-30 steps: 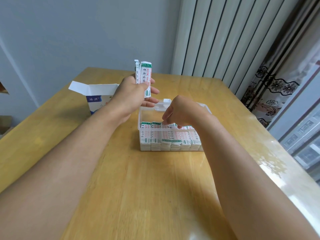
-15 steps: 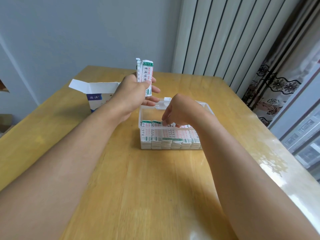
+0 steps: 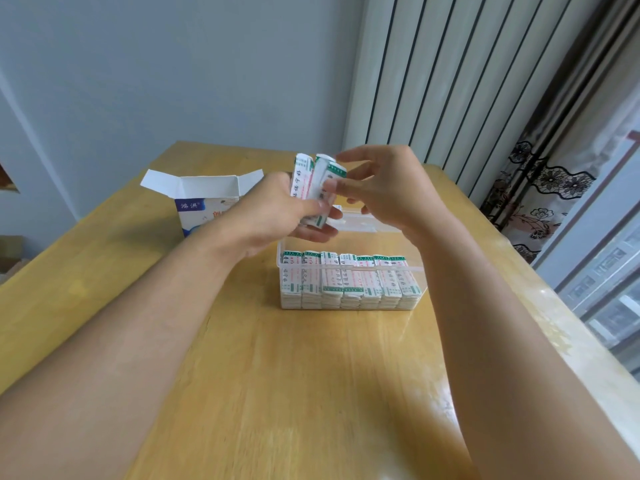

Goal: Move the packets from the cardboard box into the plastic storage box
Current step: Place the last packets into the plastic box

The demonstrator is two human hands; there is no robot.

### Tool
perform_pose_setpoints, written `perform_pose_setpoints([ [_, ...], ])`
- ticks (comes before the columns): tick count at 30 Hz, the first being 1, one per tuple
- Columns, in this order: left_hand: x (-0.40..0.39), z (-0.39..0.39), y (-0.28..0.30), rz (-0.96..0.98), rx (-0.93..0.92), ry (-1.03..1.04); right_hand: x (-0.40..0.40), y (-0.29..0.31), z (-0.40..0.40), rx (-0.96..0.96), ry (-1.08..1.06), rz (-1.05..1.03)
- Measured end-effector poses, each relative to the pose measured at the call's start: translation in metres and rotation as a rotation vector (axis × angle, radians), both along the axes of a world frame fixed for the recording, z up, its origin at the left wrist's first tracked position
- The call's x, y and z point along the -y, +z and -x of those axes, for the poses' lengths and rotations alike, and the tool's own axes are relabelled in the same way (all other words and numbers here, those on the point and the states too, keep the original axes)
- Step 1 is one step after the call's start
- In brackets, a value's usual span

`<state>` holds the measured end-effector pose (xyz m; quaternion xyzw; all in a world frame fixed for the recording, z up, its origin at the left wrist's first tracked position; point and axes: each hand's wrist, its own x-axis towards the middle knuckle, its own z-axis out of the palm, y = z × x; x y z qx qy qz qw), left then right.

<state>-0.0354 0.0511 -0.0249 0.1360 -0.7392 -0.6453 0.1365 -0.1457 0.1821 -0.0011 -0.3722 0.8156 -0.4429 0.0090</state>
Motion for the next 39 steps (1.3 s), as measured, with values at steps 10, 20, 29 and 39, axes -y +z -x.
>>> perform_pose_setpoints([
  [10,-0.004,-0.002,0.000,-0.082,0.066,-0.066,-0.007,0.001,0.003,0.100,-0.015,-0.006],
  [20,0.004,0.001,-0.003,-0.050,-0.032,0.141,-0.028,0.001,0.027,0.215,-0.045,-0.167],
  [29,0.002,0.002,-0.003,-0.026,-0.026,0.134,-0.031,-0.003,0.025,0.211,-0.073,-0.464],
  [39,-0.002,0.001,-0.003,-0.014,-0.015,0.119,-0.019,-0.009,0.018,0.203,-0.009,-0.645],
])
